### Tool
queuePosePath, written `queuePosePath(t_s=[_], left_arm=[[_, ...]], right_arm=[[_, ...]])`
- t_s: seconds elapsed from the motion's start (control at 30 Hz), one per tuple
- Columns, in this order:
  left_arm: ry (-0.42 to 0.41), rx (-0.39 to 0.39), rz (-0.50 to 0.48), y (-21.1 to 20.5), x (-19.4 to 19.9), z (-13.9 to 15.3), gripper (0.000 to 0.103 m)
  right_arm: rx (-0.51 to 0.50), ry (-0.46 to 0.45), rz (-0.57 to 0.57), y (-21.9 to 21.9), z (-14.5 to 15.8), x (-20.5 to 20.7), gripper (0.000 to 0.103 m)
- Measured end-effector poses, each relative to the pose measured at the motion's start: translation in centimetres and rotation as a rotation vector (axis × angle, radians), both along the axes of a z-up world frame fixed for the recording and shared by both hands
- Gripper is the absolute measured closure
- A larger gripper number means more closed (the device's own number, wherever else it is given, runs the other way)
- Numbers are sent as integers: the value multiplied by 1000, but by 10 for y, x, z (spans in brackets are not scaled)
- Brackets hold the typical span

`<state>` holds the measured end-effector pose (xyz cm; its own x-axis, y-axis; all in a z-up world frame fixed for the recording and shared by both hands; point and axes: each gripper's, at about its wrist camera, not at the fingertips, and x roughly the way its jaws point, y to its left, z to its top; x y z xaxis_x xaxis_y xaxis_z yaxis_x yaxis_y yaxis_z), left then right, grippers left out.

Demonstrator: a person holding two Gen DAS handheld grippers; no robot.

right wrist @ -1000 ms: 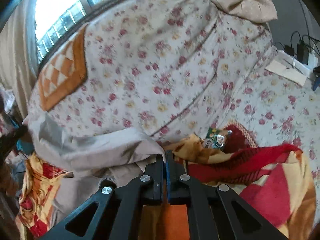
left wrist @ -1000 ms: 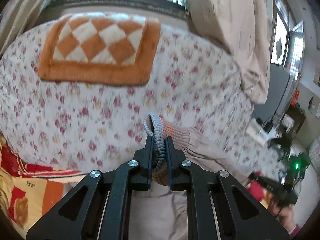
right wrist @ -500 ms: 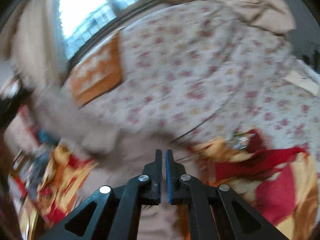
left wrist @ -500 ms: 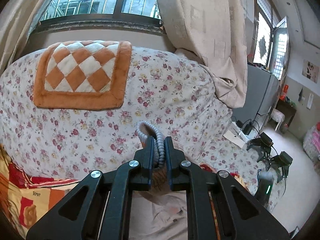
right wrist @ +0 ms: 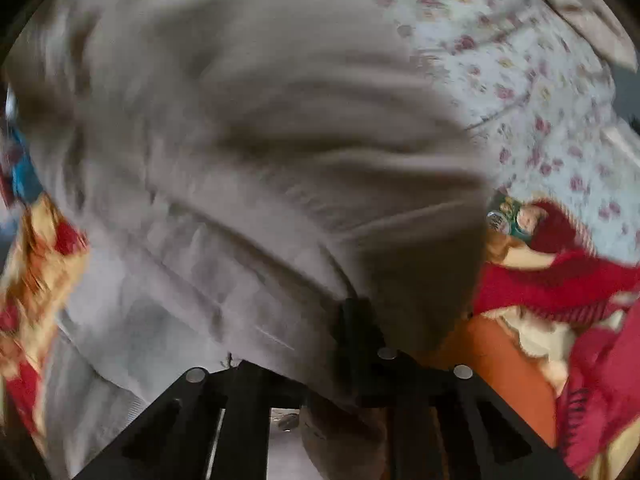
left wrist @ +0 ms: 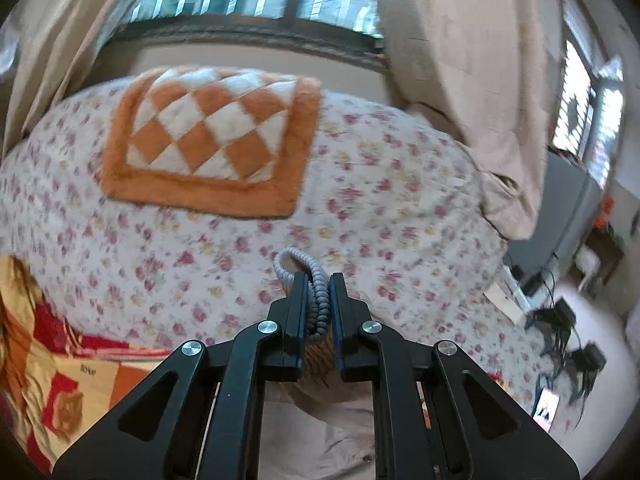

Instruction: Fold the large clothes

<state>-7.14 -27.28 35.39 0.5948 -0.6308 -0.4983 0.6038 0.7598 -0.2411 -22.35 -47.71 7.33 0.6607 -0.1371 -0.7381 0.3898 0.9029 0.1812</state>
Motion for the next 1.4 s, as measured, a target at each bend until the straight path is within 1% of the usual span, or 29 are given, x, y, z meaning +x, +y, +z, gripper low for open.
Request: queuePosePath(t_s=[0.03,0.07,0.13,0.2,0.27,0.33,0.4,0.43,0.47,0.5,0.53,0.57,0.6,0.63,0.67,0.7,0.73,0.77,0.8,0.87,0.93,1.07,1.1,1.13,1.17,1.2,1.27,1.33,1.4], left_arm=[[15,-8,21,7,8,-4,93],[30,-13,44,14,15,-8,94],[75,-29,68,29,26,-17,99],[113,-48,95,48,34,-32,99],[152,-54,113,64,39,-53,99],[197,-38,133,75,45,-83,99],[208,35,174,81,50,-125,99],[224,55,162,81,51,-143,99],[258,60,131,83,52,-161,99],[319,56,80,86,52,-183,99],[354,59,47,88,51,-196,99],[373,66,15,89,45,-209,99],[368,80,-6,90,39,-218,95],[362,92,-17,90,34,-223,90],[366,105,-28,89,29,-231,67],[390,106,-33,89,26,-241,33],[424,78,-31,92,25,-248,22],[454,40,-26,93,25,-255,19],[486,11,-26,92,26,-262,19],[546,4,-21,85,28,-276,19],[584,29,-12,75,27,-287,19],[624,104,-51,48,19,-305,19],[632,112,-54,45,18,-308,28],[634,115,-67,42,16,-309,42],[624,135,-84,37,14,-308,74],[609,148,-90,34,14,-305,82],[538,112,-81,37,14,-281,87],[484,22,-65,48,19,-248,87],[444,-83,-8,68,31,-217,88]], right_arm=[[-4,-25,2,-1,9,-9,98],[-5,-55,10,-3,22,-19,99],[10,-130,27,-8,53,-45,100],[8,-174,29,-13,75,-65,100],[6,-184,42,-12,86,-73,100],[-23,-148,57,-8,80,-76,100],[-44,-80,81,1,61,-71,100],[-23,-16,110,7,42,-67,100],[-10,54,133,7,27,-61,100],[-9,116,140,10,15,-59,100],[-15,163,138,11,5,-61,100],[-13,177,128,10,1,-67,100],[-4,177,116,6,1,-76,99],[6,170,105,3,3,-84,94],[13,162,96,-1,6,-90,89],[20,150,80,-6,9,-98,75],[27,135,59,-10,12,-105,68],[34,118,43,-13,15,-110,58],[47,105,36,-15,18,-115,57],[60,101,38,-15,20,-117,57],[64,95,33,-13,22,-117,57],[82,99,33,-11,18,-113,57],[87,98,29,-11,18,-112,57],[97,95,24,-12,17,-112,57],[107,91,21,-13,17,-113,57],[114,88,18,-14,17,-113,57],[114,79,14,-15,20,-114,57],[108,69,10,-15,23,-116,57],[108,60,18,-14,26,-117,56]])
